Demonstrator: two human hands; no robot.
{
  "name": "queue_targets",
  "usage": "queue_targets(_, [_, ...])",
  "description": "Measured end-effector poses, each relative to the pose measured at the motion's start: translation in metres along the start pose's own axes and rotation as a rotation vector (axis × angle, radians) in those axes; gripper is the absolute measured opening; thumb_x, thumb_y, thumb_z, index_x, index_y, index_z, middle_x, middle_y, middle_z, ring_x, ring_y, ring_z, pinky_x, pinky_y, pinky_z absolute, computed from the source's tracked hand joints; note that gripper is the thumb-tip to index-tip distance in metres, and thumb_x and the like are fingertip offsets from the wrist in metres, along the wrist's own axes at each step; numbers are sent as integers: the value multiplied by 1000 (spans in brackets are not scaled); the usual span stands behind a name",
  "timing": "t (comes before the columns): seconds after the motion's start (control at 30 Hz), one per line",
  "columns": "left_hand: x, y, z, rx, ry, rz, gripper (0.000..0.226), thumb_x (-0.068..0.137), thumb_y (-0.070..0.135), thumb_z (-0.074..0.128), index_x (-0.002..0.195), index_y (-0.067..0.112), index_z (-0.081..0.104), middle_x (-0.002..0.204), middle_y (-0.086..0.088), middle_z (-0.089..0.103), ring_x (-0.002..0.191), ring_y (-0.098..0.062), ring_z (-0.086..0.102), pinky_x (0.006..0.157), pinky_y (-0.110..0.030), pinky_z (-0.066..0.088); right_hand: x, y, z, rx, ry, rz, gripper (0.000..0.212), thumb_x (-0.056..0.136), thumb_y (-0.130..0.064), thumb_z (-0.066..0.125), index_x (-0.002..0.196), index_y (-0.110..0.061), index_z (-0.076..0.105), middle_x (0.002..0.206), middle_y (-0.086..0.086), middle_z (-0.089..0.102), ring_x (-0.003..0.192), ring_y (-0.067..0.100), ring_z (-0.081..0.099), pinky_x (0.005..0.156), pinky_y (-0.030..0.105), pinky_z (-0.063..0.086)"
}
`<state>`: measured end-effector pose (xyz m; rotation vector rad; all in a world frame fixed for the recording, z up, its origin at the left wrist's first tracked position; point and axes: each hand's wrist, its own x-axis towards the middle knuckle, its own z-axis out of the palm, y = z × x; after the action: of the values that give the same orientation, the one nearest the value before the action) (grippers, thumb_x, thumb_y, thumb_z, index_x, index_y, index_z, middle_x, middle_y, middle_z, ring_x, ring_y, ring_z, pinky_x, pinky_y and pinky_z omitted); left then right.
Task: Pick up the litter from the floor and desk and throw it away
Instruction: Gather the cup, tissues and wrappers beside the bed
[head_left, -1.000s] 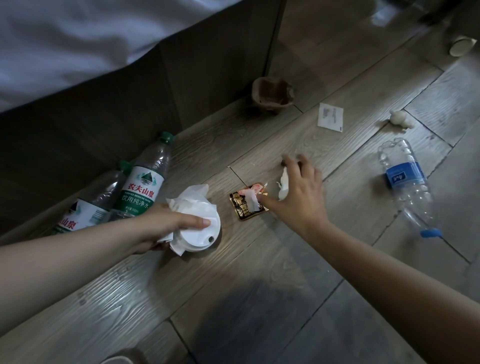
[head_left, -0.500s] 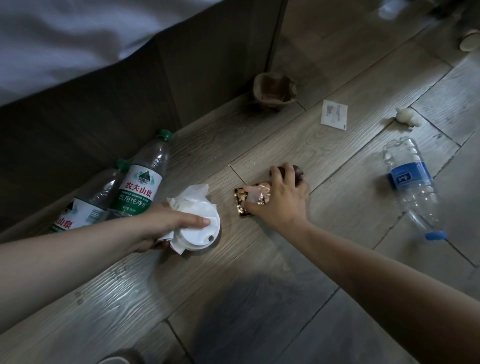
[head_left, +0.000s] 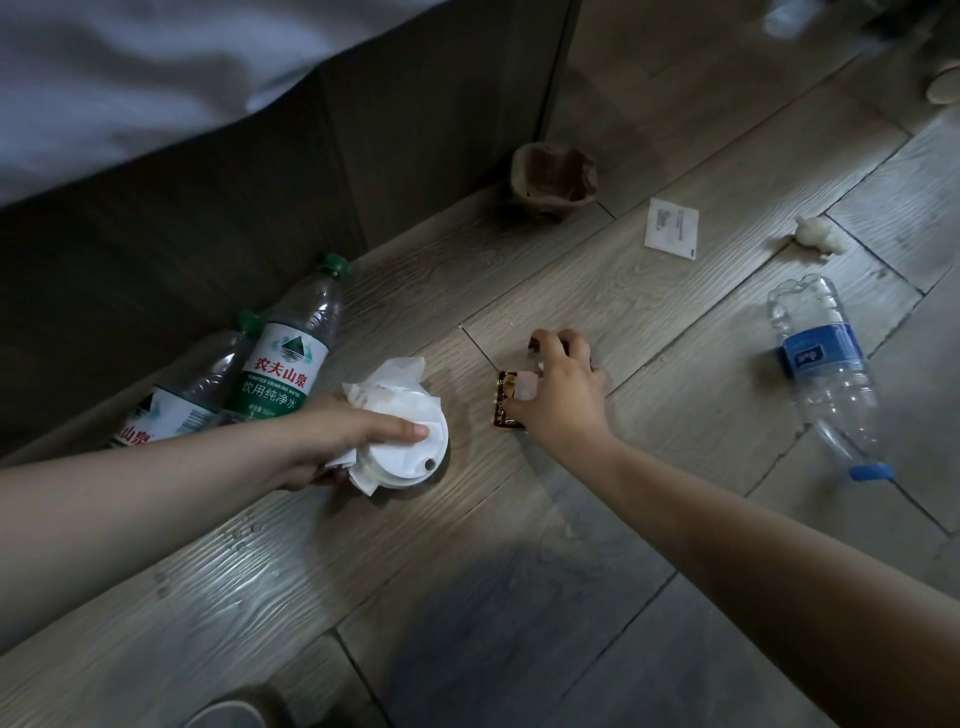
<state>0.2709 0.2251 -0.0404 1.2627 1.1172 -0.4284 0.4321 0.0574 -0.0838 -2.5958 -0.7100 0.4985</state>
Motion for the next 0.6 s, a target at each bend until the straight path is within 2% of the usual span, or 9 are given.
queue_targets(0.1, [-1,2,1,4,-12,10,90,36,29,91,118,10,60,98,-11,74,88,-29,72,72,-40,59,-1,-4,-2,52,-17,23,67,75,-21,74,134,-24,42,141,2,29,111,34,43,86,30,31])
queue_targets(0.2, [-1,3,1,-2,-6,16,93,35,28,91,120,10,57,102,-12,73,89,-29,72,74,-41,59,-1,-8,-3,59,-26,19,65,79,-19,71,136,-23,40,142,3,30,112,33,46,94,34,33])
queue_targets(0.3, [0,2,0,-7,-8,23,91,36,27,91,119,9,57,99,-11,74,86,-27,72,66,-35,58,-1,-8,-3,31,-37,12,65,78,-17,71,135,-21,41,141,5,31,113,29,47,102,36,32])
queue_targets(0.37, [0,1,-1,-6,-4,26,89,36,28,91,116,10,58,96,-9,74,83,-25,73,63,-33,58,0,-6,-3,26,-39,7,61,80,-15,69,134,-21,42,142,4,30,112,31,46,100,36,35])
queue_targets(0.47, [0,-1,-4,-8,-5,26,90,35,29,91,117,11,58,98,-10,74,87,-27,72,71,-39,59,-2,-5,-3,84,-51,-1,59,82,-8,63,135,-25,43,142,2,31,111,32,46,93,33,41])
queue_targets(0.53, [-1,-1,-5,-16,-9,27,90,35,27,93,116,10,59,99,-11,74,89,-28,72,78,-44,59,-4,-6,-4,146,-57,-38,64,79,-2,63,136,-26,44,141,0,33,113,30,48,95,38,47])
queue_targets(0.6, [-2,1,-4,-19,-14,31,92,36,25,96,119,10,57,101,-11,73,90,-29,71,81,-46,58,-5,-4,-6,212,-56,-62,65,78,2,61,135,-25,45,140,-1,36,116,24,49,96,33,48])
